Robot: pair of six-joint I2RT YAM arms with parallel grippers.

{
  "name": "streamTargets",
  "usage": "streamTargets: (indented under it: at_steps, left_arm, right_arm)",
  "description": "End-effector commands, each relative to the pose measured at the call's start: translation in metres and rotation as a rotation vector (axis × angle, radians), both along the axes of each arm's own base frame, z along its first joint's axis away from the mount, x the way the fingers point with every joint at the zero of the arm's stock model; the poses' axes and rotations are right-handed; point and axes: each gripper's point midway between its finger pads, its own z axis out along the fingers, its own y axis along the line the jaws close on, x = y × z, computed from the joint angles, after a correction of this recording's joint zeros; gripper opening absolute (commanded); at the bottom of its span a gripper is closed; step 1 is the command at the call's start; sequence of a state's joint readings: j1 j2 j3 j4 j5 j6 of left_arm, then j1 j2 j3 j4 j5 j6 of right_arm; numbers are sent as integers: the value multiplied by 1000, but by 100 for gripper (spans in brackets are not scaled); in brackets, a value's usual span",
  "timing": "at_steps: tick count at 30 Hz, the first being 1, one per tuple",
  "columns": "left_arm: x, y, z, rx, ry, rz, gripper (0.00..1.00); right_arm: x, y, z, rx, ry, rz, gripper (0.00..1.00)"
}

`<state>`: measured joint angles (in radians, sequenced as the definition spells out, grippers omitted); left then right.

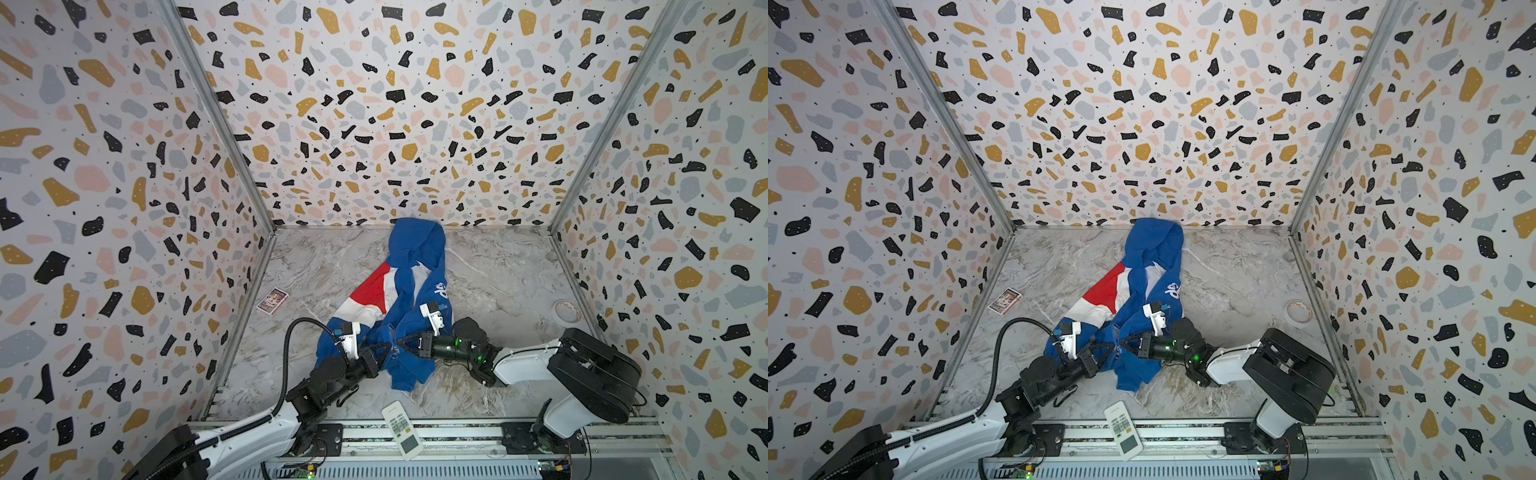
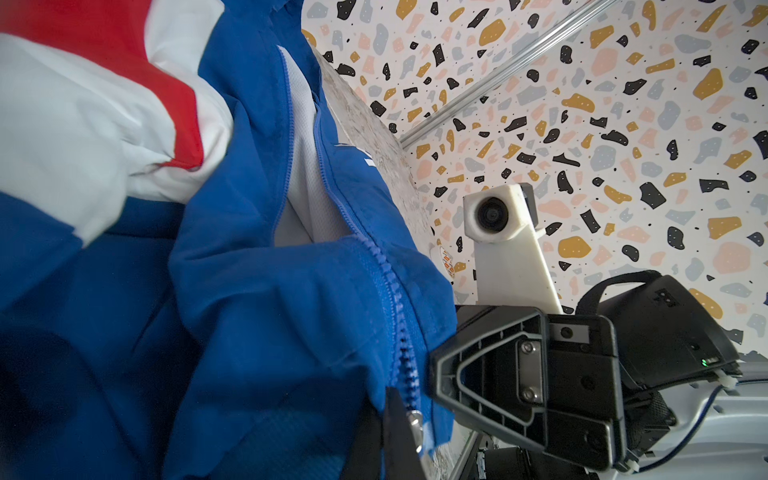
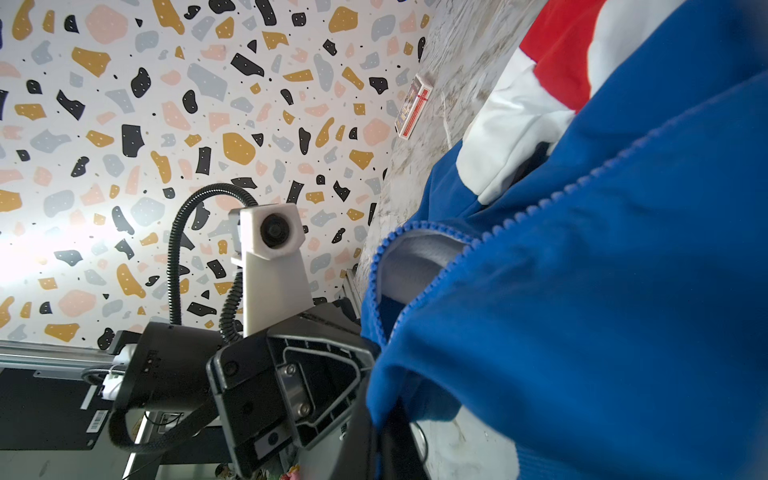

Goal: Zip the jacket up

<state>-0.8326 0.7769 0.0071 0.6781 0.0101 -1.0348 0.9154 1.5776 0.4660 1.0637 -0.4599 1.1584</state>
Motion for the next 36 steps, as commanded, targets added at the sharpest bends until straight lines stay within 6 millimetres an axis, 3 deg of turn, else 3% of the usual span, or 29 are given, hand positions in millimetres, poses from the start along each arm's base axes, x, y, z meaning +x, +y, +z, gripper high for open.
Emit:
streamTargets:
  at_steps: [1, 6, 20, 36]
  left_arm:
    - [-12, 9, -33, 56, 31, -16, 0]
    - [-12, 8, -31, 43, 28, -19, 0]
    - [-17, 12, -13, -56, -9, -16, 0]
    - [-16, 13, -18, -37, -2, -10, 0]
  right_arm:
    - [3, 1, 22, 77, -46, 1, 0]
    - [5, 2, 27, 126, -43, -3, 0]
    - [7, 1, 8, 109, -34, -9, 0]
    - [3, 1, 33, 213, -90, 15, 0]
